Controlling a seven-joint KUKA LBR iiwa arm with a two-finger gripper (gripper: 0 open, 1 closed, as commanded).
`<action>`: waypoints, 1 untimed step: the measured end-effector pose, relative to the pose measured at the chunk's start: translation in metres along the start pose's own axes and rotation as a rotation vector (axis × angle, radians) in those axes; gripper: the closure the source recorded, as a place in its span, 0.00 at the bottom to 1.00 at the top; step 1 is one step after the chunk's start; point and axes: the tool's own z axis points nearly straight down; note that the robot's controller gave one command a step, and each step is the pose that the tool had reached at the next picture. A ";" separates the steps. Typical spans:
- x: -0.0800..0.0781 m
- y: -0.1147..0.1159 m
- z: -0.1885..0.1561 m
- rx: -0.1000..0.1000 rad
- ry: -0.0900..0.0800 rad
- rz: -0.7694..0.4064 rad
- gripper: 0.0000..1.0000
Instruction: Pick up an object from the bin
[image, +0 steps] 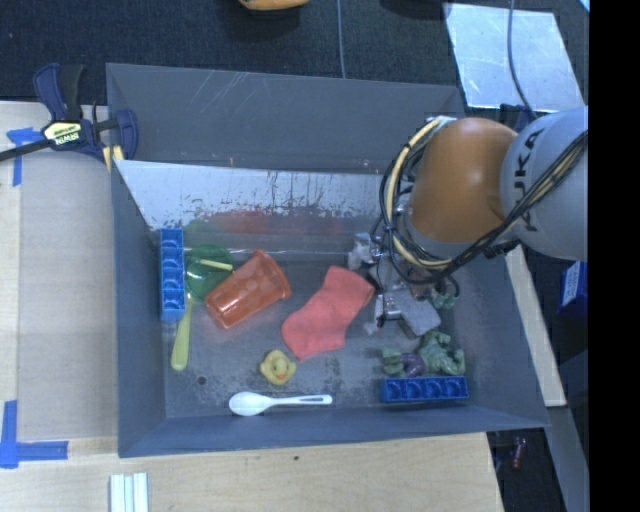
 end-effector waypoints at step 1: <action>-0.028 0.010 0.054 0.001 -0.005 -0.114 1.00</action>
Offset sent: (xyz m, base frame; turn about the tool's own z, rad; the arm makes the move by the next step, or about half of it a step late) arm 0.0000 0.0000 0.0000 0.0000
